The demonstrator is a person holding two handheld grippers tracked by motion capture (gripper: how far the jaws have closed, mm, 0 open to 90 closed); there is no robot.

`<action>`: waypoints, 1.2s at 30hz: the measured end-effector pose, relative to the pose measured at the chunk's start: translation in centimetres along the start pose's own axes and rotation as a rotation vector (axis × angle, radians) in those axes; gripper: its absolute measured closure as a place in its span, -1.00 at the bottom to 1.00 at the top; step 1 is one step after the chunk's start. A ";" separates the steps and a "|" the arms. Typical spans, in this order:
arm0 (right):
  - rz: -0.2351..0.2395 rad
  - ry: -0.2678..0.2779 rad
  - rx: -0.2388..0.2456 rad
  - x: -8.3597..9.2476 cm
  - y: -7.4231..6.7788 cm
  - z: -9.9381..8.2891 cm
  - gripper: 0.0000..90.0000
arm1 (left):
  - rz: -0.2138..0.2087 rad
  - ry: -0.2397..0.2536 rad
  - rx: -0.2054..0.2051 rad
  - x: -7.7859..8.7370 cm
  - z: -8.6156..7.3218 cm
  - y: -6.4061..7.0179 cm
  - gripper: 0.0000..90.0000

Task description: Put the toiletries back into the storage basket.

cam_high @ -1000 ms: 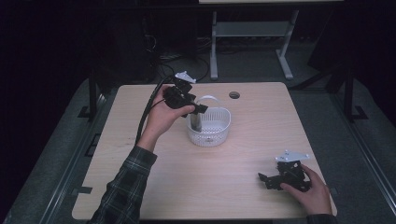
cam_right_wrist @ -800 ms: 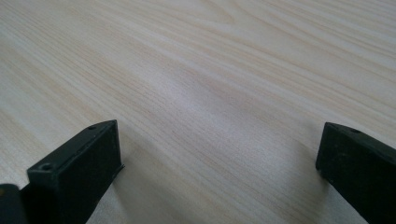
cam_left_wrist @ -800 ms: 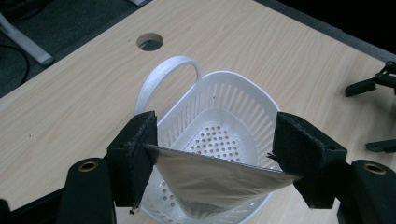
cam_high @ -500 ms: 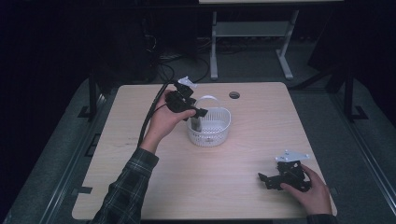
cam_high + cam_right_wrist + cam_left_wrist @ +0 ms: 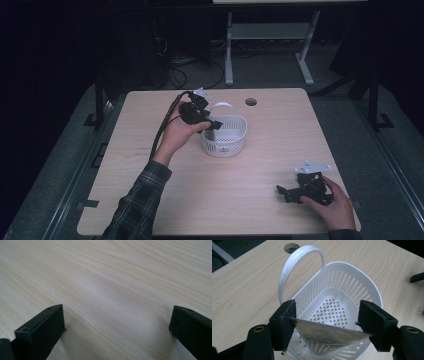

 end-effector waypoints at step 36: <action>0.000 0.000 0.000 0.0 0.0 0.0 -1.00 | -0.004 0.013 -0.013 -0.1 -0.3 0.2 -0.44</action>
Point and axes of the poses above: each handheld gripper's, and its own axes: x roughly backward along the jaws, z roughly out of its top, y roughly to its right, the point moved 2 cm from there along -x, roughly forward along the jaws, and after that the axes turned 9 degrees about -y, right-handed, at the moved point
